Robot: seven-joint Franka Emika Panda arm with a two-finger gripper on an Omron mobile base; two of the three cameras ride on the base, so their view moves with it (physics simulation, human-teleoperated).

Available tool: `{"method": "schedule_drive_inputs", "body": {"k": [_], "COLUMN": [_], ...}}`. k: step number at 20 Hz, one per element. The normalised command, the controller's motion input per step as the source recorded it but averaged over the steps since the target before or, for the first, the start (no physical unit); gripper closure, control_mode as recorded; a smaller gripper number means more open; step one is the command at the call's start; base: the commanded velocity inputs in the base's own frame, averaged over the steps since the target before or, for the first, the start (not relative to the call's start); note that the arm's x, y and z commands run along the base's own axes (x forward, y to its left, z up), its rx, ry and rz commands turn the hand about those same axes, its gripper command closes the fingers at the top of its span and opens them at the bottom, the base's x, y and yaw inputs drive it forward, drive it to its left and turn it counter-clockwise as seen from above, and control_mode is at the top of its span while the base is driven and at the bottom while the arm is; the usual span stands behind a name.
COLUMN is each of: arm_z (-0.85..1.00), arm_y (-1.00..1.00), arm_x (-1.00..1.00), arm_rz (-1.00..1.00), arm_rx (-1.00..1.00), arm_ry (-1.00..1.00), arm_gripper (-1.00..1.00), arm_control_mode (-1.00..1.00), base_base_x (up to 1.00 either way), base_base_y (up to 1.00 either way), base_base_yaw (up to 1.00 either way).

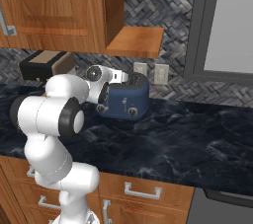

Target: Start the toaster. Once the lever pops up, take the bread to the plate on the dining counter.

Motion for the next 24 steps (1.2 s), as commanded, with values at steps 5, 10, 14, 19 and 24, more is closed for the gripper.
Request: {"method": "schedule_drive_inputs", "body": {"k": [5,10,14,19,24], "arm_z": [0.00,0.00,0.00,0.00,0.00], "arm_y": [0.00,0.00,0.00,0.00,0.00], "arm_x": [0.00,0.00,0.00,0.00,0.00], "arm_rz": [0.00,0.00,0.00,0.00,0.00], "arm_rx": [0.00,0.00,0.00,0.00,0.00], "arm_ry": [0.00,0.00,0.00,0.00,0.00], "arm_gripper": [-1.00,-1.00,-1.00,-1.00,-1.00], "arm_control_mode": [-1.00,-1.00,-1.00,-1.00,-1.00], "base_base_x": [0.00,0.00,0.00,0.00,0.00], "base_base_y": [0.00,0.00,0.00,0.00,0.00], "base_base_yaw": [0.00,0.00,0.00,0.00,0.00]}}
